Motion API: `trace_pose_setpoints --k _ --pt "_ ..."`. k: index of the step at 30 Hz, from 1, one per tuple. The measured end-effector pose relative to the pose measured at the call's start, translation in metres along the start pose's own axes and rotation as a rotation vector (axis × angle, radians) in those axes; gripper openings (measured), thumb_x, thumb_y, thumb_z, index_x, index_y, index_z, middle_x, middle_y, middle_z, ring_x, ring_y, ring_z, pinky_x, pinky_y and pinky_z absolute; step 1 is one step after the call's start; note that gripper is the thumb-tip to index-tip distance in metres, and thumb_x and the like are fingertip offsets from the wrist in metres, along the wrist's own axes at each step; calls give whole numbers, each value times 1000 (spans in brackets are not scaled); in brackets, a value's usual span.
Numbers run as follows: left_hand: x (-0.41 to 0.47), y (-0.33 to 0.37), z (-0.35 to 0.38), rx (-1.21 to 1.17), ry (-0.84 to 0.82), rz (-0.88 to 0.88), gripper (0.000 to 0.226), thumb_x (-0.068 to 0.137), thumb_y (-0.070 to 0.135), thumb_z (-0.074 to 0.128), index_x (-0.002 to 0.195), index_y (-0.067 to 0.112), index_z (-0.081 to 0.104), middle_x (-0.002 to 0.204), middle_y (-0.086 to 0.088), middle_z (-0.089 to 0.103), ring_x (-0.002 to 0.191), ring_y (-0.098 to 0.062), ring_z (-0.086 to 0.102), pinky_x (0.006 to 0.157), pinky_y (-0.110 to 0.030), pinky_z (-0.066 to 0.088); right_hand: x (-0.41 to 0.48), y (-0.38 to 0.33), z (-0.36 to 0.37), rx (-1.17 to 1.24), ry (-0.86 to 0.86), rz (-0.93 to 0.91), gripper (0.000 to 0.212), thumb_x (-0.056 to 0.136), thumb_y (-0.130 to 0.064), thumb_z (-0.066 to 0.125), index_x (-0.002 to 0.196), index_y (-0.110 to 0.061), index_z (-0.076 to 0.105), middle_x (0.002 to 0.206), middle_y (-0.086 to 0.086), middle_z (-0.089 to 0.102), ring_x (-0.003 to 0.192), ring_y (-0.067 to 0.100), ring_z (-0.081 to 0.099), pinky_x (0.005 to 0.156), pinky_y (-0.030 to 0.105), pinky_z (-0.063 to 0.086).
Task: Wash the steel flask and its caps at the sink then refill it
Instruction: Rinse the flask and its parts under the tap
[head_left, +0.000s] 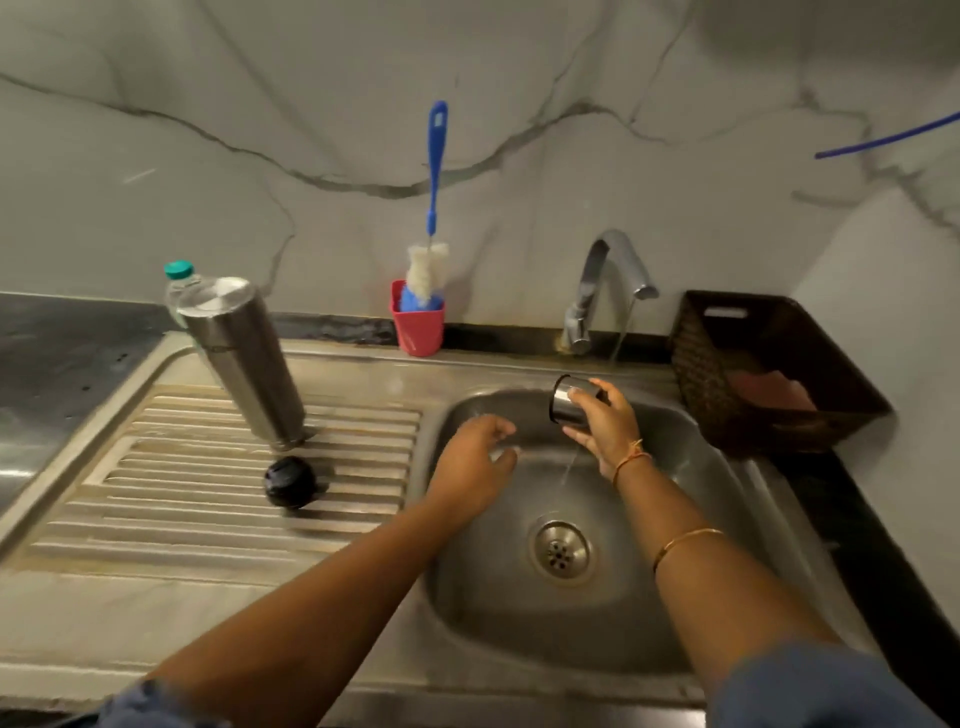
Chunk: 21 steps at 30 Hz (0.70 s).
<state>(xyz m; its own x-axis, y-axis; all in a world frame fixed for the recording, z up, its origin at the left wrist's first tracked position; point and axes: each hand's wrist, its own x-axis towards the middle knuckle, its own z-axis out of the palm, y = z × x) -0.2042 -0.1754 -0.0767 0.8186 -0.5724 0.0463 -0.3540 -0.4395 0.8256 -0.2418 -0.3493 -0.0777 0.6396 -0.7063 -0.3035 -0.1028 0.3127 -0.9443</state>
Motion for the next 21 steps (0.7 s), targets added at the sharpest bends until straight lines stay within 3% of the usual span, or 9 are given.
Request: trace_pose_setpoints --k 6,8,11,13,15,18,21 --pt "61 61 51 -339 -41 -296 23 98 21 48 117 12 57 114 -15 63 108 -30 59 98 -41 47 31 -33 -33 -130 -142 -68 37 92 -12 57 127 -23 50 136 12 46 116 30 52 84 40 52" --pt "72 77 58 -538 -67 -392 19 102 23 41 111 14 55 108 -13 60 104 -26 58 92 -38 48 37 -38 -36 -243 -200 -121 33 93 -18 56 124 -27 50 134 13 48 113 31 55 82 38 54" --pt "85 92 66 -891 -76 -525 24 102 24 41 111 9 57 112 -13 63 101 -22 61 78 -32 53 42 -41 -42 -651 -249 -364 33 95 -31 51 129 -32 48 129 10 43 109 24 53 86 34 53" --pt "93 90 73 -969 -14 -543 25 102 20 41 112 5 59 111 -16 64 97 -24 62 81 -35 54 43 -44 -46 -895 -239 -567 39 97 -34 46 135 -28 45 122 7 38 101 15 47 85 24 44" --pt "95 87 80 -965 20 -495 25 103 18 39 108 4 60 108 -17 64 98 -27 61 90 -40 52 44 -48 -46 -967 -240 -661 38 98 -37 42 134 -26 45 114 5 38 92 13 45 77 22 40" --pt "93 84 91 -939 26 -390 24 102 16 39 94 6 60 93 -14 64 92 -26 58 94 -42 48 53 -52 -39 -908 -167 -553 33 97 -48 36 107 -21 52 91 1 51 81 18 51 64 24 39" --pt "92 81 97 -986 60 -389 23 102 15 39 92 7 59 93 -13 62 92 -25 57 87 -36 50 61 -57 -30 -709 -67 -181 49 95 -58 23 96 -18 51 79 3 53 77 23 54 69 34 45"
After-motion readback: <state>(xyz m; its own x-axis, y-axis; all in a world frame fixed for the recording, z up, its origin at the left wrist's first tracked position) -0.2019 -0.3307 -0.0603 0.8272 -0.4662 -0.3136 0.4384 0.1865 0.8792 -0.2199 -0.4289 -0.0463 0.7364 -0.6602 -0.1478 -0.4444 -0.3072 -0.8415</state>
